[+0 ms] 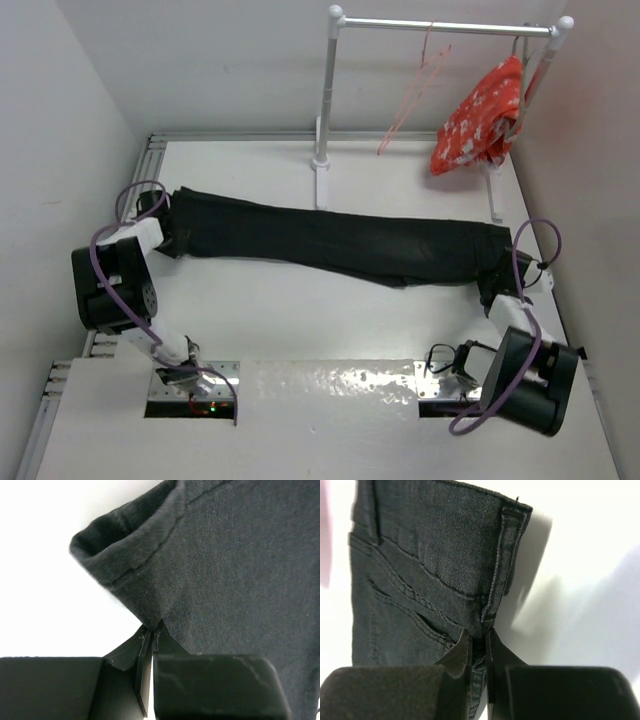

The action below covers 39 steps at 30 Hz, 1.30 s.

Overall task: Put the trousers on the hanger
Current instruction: Fold the trousers at the center of the board.

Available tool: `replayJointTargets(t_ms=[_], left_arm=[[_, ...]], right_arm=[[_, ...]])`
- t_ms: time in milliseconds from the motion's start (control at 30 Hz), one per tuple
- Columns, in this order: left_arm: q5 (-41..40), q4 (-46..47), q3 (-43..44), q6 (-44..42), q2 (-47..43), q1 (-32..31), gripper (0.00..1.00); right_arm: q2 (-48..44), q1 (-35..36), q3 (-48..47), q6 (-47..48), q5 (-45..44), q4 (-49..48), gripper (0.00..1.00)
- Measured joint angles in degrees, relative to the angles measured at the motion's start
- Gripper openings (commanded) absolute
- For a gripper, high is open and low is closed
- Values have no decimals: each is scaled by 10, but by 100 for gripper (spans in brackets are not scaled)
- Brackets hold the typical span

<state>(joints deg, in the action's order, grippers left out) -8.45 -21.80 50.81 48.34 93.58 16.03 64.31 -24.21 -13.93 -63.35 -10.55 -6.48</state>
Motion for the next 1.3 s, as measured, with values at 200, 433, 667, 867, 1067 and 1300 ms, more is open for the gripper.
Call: replayJointTargets(t_ms=[200,433,667,867,1067,1300], left_arm=[[-31,-62,-20,-17,-101,0,7],[-25,-80,-67,-48,-198,4,40],[41,-37,-61,-77,-333,-42,0],[28,37,-40,-88,-352,-273,0],[-44,79,-40,-78,-242,-493,0],[-118,105,-40,-74,-77,-632,0]], right_arm=[[-137,1,22,30,-20,98,21],[-197,-6,27,77,-82,165,99],[-162,-34,33,79,-87,166,90],[-68,-85,26,68,-31,56,72],[-1,-87,24,50,4,-26,18],[-96,-88,51,40,25,-12,0]])
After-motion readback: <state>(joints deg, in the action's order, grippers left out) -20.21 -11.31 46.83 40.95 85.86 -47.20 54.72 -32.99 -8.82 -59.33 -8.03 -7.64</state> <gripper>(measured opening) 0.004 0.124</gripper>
